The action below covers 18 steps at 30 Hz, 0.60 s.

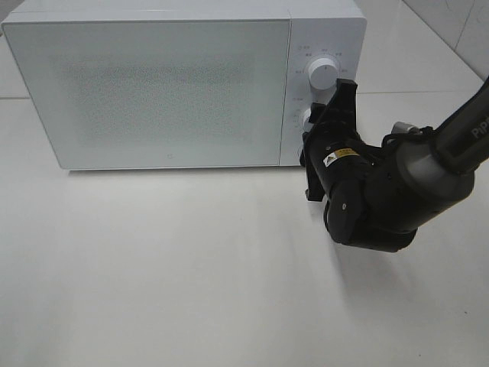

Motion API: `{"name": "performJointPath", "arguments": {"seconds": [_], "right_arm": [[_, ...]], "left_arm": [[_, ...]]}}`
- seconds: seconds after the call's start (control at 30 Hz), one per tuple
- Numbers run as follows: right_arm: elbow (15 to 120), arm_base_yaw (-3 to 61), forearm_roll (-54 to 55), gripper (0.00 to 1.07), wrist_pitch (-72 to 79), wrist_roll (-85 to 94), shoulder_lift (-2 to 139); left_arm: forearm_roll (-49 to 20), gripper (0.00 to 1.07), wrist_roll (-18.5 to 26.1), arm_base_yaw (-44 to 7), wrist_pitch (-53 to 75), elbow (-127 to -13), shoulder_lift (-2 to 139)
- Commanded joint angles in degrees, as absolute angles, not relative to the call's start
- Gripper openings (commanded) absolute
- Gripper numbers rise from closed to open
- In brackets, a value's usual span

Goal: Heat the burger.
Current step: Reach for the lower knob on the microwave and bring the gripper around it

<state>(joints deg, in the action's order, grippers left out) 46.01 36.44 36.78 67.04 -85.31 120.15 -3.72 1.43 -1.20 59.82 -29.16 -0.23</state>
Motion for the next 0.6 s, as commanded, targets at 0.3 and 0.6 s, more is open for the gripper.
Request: {"name": "performJointPath", "arguments": {"seconds": [0.3, 0.6], "right_arm": [[48.64, 36.5, 28.82, 0.02, 78.09, -85.71, 119.4], [48.64, 36.5, 32.31, 0.31, 78.09, -83.14, 119.4]], "left_arm": [[-3.95, 1.0, 1.26, -0.92, 59.36, -28.93, -1.49], [-3.95, 1.0, 1.26, -0.92, 59.36, -28.93, -1.49]]}}
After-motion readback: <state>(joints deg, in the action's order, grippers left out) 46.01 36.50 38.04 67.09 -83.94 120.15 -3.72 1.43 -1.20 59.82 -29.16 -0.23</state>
